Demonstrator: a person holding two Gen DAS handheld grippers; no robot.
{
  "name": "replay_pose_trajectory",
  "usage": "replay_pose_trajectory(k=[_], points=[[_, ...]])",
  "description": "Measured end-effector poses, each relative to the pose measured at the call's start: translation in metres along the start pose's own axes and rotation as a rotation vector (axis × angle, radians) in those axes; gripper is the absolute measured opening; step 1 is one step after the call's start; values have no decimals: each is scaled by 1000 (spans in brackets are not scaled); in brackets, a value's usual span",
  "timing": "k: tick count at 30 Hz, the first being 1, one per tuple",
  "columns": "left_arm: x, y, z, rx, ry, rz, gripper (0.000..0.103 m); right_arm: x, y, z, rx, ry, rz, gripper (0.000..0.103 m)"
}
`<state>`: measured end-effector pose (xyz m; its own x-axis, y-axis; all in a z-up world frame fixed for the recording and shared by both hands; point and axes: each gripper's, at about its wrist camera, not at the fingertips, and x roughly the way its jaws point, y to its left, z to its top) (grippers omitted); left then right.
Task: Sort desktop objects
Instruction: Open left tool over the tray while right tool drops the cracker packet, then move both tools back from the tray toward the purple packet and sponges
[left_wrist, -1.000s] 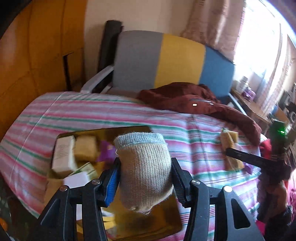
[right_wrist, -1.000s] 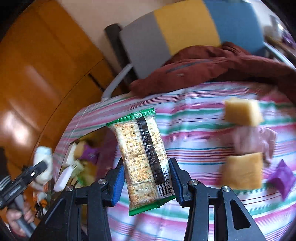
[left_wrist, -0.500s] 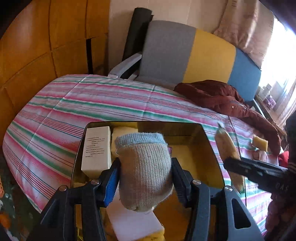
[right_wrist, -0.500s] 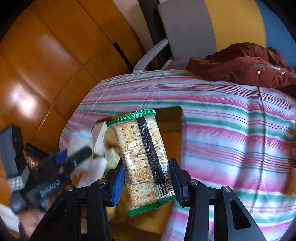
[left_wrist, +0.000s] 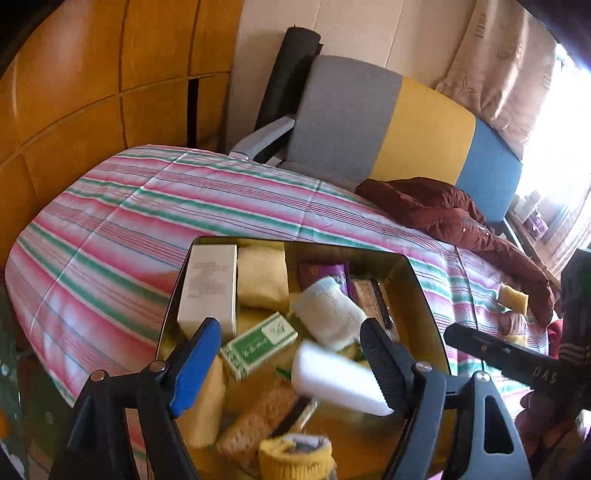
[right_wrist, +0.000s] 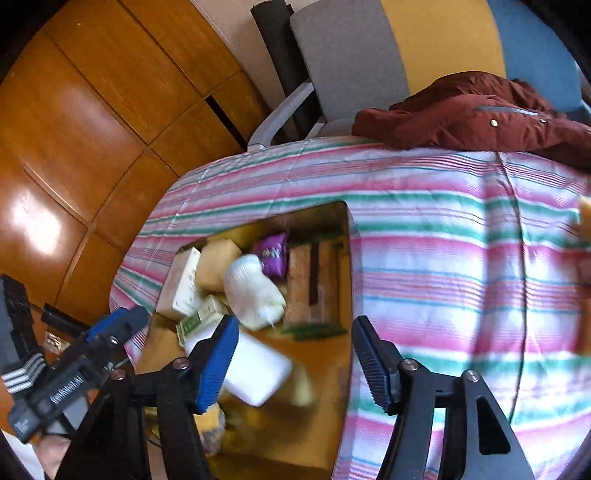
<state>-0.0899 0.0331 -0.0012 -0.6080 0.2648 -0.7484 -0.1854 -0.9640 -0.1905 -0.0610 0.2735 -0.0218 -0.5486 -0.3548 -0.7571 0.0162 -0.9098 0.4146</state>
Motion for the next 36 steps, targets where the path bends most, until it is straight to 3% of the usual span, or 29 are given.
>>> replay_pose_trajectory(k=[14, 19, 24, 36], points=[[-30, -23, -34, 45, -28, 11, 77, -45, 4, -46, -122, -91, -162, 81], [-33, -30, -42, 71, -20, 23, 77, -53, -7, -59, -113, -101, -202, 86], [-36, -45, -49, 148, -43, 75, 77, -60, -18, -71, -116, -106, -258, 89], [-39, -66, -57, 209, -52, 58, 77, -70, -26, -83, -135, -123, -315, 89]])
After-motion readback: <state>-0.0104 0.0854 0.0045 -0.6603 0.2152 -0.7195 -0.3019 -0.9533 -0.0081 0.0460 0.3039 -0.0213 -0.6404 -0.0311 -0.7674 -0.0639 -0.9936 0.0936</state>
